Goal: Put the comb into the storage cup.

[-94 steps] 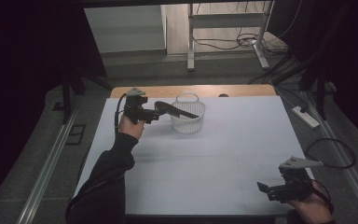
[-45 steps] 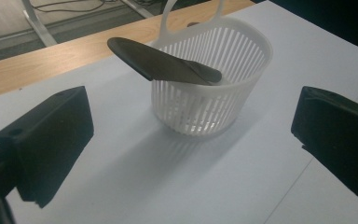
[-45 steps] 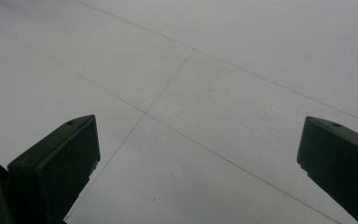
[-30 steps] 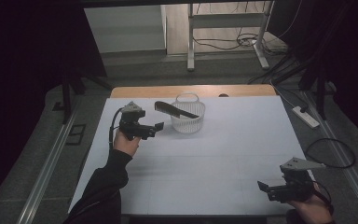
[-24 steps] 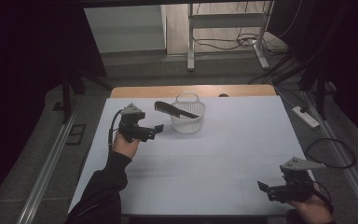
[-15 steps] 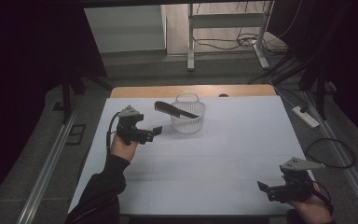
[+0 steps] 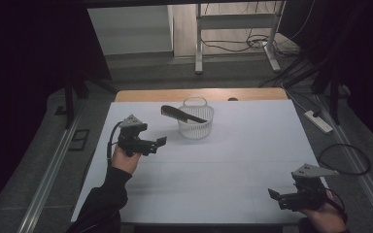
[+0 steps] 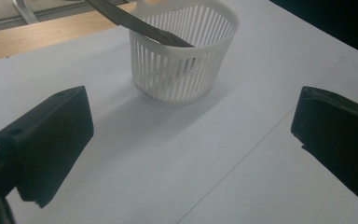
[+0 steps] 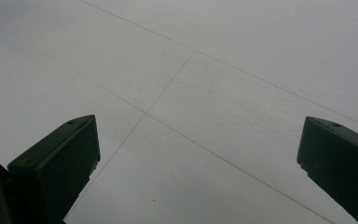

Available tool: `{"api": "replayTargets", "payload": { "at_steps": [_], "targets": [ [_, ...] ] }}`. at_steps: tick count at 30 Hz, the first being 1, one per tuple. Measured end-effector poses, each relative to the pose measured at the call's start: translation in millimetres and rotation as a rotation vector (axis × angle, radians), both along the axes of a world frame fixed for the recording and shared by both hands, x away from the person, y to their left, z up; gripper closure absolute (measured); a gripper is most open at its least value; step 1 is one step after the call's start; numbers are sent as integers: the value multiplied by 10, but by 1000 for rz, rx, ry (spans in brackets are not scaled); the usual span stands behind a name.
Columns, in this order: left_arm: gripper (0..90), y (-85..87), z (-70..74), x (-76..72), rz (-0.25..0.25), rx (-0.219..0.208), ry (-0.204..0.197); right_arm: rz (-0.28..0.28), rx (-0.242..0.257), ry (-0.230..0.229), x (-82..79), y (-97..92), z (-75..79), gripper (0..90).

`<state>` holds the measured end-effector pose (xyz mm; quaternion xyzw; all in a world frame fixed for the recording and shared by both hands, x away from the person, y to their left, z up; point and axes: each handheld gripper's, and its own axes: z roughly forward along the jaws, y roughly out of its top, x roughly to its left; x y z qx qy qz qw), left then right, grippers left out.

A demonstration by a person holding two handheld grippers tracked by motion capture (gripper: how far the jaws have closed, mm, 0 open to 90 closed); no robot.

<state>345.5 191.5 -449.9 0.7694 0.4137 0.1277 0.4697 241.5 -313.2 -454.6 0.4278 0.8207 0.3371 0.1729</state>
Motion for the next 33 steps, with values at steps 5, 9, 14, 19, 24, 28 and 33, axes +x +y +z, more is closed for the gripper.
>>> {"api": "replayTargets", "payload": {
  "at_steps": [5,9,14,19,24,28,33],
  "targets": [
    [0,10,5,-68,-3,-1,-2,0,-2,0,0,1,0,0],
    [0,26,0,-124,-1,-2,0,0,-3,-1,-1,2,0,0],
    [0,47,-16,-192,-1,1,8,1,-4,-1,0,3,0,0],
    [0,61,-17,-264,-3,1,7,1,-4,-1,0,3,0,0],
    [0,77,-12,-341,-2,6,7,1,-4,-2,-1,4,0,0],
    [0,92,-12,-397,3,8,7,1,-4,-2,0,4,0,0],
    [0,119,-23,-471,12,11,11,1,-5,-2,0,5,0,0]
  ]
}}
